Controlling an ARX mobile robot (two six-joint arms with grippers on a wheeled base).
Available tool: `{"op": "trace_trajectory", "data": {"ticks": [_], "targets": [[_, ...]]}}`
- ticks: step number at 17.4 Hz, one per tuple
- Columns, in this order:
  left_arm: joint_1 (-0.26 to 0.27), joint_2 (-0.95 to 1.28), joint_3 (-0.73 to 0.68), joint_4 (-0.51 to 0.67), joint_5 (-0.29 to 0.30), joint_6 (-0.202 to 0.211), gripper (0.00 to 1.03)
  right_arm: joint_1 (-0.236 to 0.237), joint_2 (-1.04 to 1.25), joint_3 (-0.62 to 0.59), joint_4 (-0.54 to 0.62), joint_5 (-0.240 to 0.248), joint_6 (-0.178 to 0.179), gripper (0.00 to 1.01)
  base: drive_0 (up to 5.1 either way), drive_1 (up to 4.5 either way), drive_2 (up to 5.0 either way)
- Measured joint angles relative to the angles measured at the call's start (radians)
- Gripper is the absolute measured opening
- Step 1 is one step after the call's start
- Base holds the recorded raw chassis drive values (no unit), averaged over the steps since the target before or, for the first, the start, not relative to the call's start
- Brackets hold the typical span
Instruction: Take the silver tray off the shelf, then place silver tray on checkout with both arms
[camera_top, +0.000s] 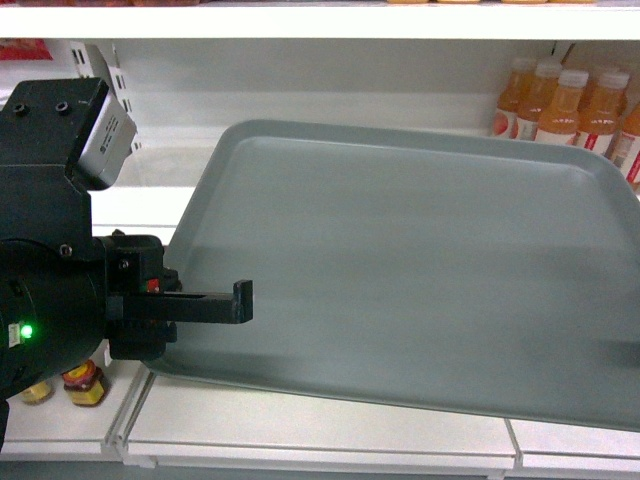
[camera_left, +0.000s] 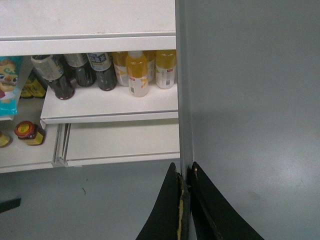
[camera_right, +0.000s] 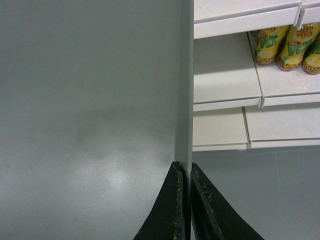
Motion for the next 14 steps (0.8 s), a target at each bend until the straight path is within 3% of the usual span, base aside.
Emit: {"op": "trace_trajectory", "data": {"ticks": [14], "targets": [[0.001,0.0,0.0,-0.004,0.0,0.0,0.03,0.0,0.0,-0.001,-0.001,-0.002,0.0,0.03,0.1,-4.25,4.4]]}}
